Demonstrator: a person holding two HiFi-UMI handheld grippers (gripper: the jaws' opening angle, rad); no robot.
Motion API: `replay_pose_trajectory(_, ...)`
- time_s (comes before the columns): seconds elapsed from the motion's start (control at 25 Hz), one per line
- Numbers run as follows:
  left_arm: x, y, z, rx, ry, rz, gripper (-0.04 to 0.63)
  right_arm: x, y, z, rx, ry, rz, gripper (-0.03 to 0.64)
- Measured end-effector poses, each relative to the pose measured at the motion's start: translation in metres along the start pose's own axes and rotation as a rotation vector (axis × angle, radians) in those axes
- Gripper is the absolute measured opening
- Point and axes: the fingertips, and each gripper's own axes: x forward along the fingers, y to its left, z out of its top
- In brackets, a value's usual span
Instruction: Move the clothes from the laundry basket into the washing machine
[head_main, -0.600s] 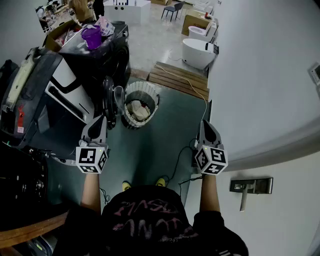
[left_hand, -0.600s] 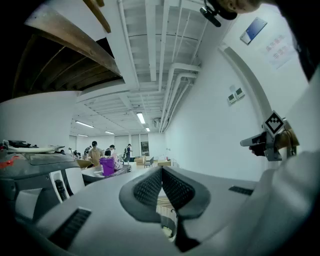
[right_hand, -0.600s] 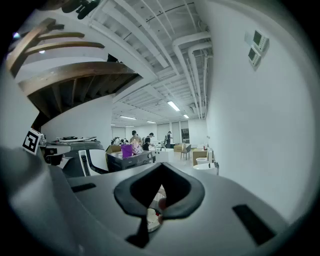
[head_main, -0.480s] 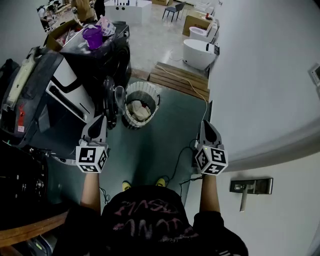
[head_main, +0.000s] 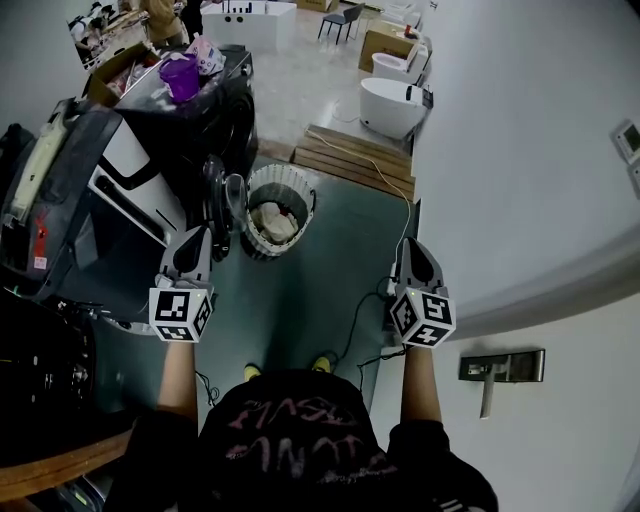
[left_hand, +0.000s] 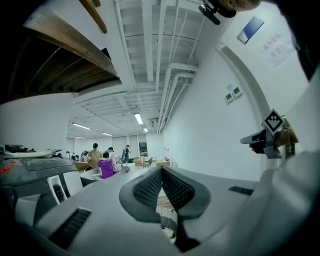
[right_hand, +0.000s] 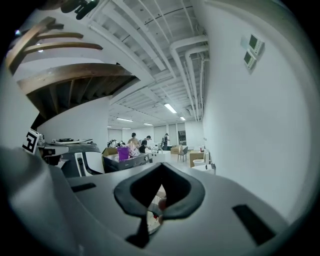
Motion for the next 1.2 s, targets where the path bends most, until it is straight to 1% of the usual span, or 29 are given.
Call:
replay_pose_trajectory(0.2,0.003,-0.002,0.001,-0.003,-0.003,-0.004,0.011,0.001,0.003,0.001,0.001,-0.018,0.002,0.011)
replay_pose_trajectory(0.28,0.003,-0.001,0.002,-0.002,-0.005,-0.004,0.012,0.002,0.005,0.001,0.005,-0.019,0.012,0.037)
replay_pose_trajectory(0.36,0.004,-0.002,0.002,0.002,-0.004,-0.012,0.025,0.004,0.009,0.002,0.015,-0.020,0.034,0.081)
replay_pose_trajectory(0.44,0.003,-0.004,0.002,0.009,-0.003,-0.017,0.064,0.005,0.014,0.002,0.021,-0.019,0.059,0.153)
replay_pose_trajectory(0.52,0.002,-0.005,0.001,0.013,0.001,-0.021,0.127,0.006,0.018,0.000,0.026,-0.012,0.078,0.211)
replay_pose_trajectory(0.56,0.002,-0.006,0.000,0.013,0.002,-0.022,0.173,0.006,0.020,-0.001,0.030,-0.007,0.087,0.235)
replay_pose_trajectory(0.64,0.001,-0.005,-0.001,0.008,-0.003,-0.016,0.242,0.006,0.022,-0.003,0.037,-0.007,0.100,0.288)
replay_pose_trajectory(0.76,0.000,-0.004,-0.001,-0.002,-0.010,-0.013,0.312,0.004,0.023,-0.004,0.042,-0.023,0.108,0.358)
replay_pose_trajectory(0.8,0.000,-0.003,-0.001,-0.005,-0.010,-0.013,0.324,0.004,0.022,-0.003,0.043,-0.027,0.108,0.372)
replay_pose_trajectory(0.84,0.000,-0.003,0.000,-0.007,-0.012,-0.012,0.335,0.003,0.021,-0.003,0.044,-0.030,0.107,0.383)
replay_pose_trajectory(1.0,0.002,-0.009,0.000,-0.013,-0.010,-0.018,0.354,0.002,0.015,-0.001,0.048,-0.038,0.100,0.393)
replay_pose_trajectory(1.2,0.013,-0.026,-0.002,-0.008,0.008,-0.039,0.362,0.005,0.004,-0.002,0.057,-0.034,0.100,0.397)
